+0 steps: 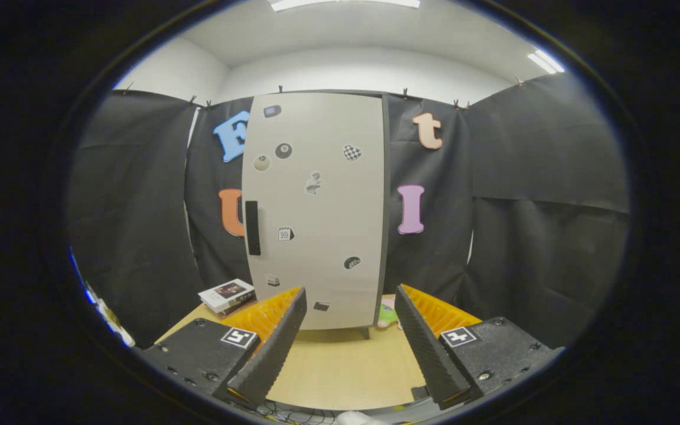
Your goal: Open the shoe cabinet door, grab the shoes and put them into the shoe cabinet, then close the shoe cabinet door.
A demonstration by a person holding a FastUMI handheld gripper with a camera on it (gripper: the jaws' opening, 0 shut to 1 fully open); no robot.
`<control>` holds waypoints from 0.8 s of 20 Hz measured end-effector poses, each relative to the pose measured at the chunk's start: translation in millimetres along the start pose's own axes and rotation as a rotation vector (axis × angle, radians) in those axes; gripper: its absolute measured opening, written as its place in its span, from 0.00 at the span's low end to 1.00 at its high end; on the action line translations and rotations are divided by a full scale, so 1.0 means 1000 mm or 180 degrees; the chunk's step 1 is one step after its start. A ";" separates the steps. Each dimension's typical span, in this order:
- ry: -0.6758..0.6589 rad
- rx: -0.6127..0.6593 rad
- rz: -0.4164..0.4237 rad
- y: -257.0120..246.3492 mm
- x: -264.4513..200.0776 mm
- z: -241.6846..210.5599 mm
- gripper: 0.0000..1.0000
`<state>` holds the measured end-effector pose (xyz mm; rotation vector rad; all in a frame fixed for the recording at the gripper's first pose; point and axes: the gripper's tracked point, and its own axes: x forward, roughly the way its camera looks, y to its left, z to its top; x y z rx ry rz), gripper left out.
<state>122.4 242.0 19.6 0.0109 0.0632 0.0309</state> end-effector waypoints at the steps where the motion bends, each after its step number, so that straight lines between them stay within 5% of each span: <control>1: 0.0000 0.0007 -0.0008 -0.001 -0.001 0.000 0.98; 16: -0.0033 -0.0057 -0.0054 0.009 -0.012 -0.001 0.98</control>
